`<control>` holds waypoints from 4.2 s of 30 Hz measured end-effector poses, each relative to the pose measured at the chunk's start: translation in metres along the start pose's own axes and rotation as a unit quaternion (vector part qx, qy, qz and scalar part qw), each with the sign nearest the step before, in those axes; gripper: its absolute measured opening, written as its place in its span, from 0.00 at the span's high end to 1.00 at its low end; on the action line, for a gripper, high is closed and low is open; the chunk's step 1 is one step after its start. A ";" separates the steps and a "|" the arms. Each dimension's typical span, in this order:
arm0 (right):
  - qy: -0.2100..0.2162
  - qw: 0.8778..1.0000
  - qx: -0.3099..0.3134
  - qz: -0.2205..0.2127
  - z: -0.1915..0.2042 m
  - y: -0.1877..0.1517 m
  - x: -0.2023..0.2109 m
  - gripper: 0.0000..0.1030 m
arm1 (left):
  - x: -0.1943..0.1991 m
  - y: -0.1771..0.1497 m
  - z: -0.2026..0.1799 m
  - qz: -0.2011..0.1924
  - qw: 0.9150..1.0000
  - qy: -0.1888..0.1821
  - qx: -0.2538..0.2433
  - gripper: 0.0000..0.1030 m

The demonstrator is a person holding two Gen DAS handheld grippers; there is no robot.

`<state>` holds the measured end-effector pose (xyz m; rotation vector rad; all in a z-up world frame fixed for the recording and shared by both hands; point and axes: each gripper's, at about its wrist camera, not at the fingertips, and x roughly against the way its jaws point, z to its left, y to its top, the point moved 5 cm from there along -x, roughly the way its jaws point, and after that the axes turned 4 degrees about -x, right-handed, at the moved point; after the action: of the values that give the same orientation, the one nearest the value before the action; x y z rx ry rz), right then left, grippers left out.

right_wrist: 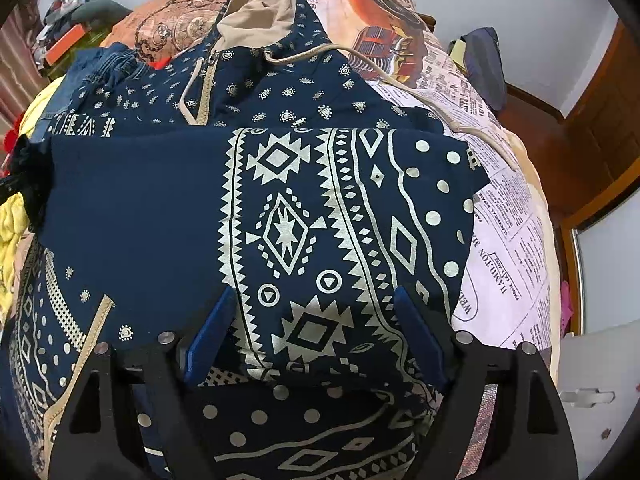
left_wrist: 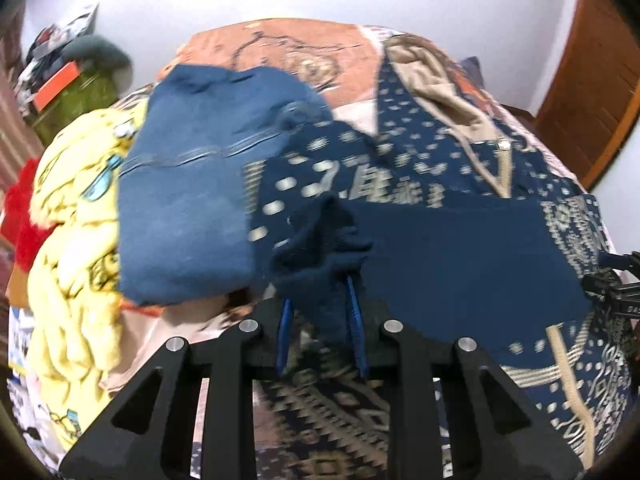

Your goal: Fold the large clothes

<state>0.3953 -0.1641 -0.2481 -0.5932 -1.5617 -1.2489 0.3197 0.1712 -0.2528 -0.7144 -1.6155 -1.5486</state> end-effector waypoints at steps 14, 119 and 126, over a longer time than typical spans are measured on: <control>-0.010 1.000 0.000 0.004 0.002 -0.003 0.000 0.22 | -0.013 -0.055 0.041 0.078 0.996 0.049 -0.003 0.61; 0.077 0.994 -0.048 -0.069 0.002 0.151 0.002 0.41 | -0.104 0.186 -0.125 0.040 0.991 -0.092 -0.093 0.43; 0.081 0.993 -0.048 -0.066 -0.001 0.177 -0.036 0.42 | -0.162 0.217 -0.137 0.052 0.992 -0.070 -0.088 0.48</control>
<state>0.5575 -0.0969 -0.2062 -0.4421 -1.4310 -1.4414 0.6073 0.0767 -0.2727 -1.0075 -1.5267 -1.6081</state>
